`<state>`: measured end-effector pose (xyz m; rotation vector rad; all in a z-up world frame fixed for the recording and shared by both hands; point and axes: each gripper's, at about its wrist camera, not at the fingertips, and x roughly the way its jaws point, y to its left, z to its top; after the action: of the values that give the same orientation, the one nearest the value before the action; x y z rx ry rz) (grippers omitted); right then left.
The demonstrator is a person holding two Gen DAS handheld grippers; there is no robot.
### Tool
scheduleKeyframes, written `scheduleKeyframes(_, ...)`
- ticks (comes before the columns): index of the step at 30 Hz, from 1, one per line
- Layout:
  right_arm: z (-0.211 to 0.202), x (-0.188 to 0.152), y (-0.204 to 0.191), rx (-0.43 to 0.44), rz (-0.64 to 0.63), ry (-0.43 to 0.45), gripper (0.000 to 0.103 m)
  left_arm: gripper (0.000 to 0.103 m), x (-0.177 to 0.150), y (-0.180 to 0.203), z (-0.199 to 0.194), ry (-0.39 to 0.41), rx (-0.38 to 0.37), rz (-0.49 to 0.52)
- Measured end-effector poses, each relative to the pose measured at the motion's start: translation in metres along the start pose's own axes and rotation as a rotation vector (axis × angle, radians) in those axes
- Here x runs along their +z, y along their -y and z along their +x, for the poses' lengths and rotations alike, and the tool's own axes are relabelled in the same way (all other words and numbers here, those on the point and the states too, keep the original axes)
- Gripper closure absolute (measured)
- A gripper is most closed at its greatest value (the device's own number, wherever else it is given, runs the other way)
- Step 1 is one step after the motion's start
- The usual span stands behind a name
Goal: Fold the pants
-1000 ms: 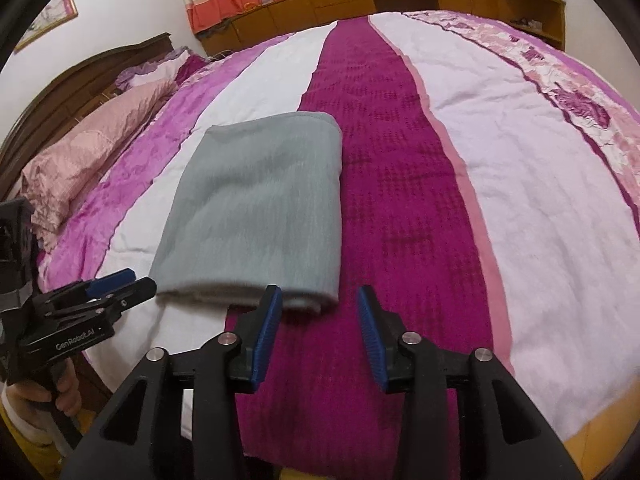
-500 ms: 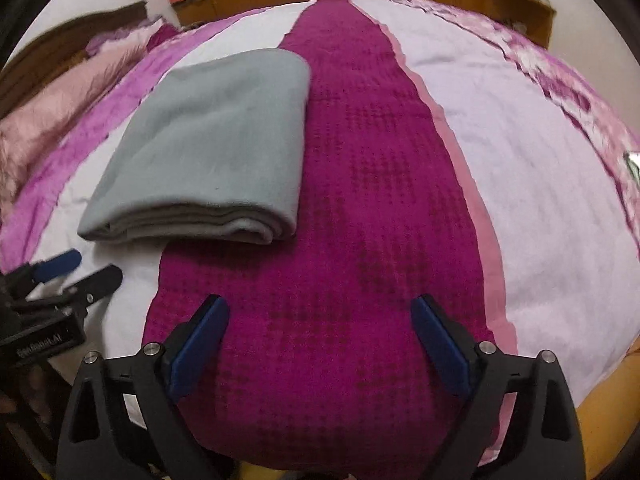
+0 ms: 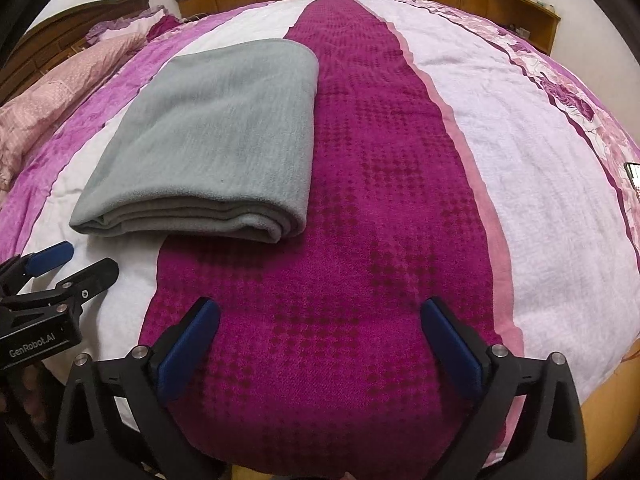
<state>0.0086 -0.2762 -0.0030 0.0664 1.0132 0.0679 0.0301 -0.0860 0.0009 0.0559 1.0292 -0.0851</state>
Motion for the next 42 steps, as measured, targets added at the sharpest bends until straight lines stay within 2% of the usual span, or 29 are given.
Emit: scheduleKeyframes(42,0.0001,-0.0009,-0.0015,-0.001,-0.005,-0.001,0.005,0.016,-0.0031,-0.0009,-0.0027,0.001,0.021,-0.008)
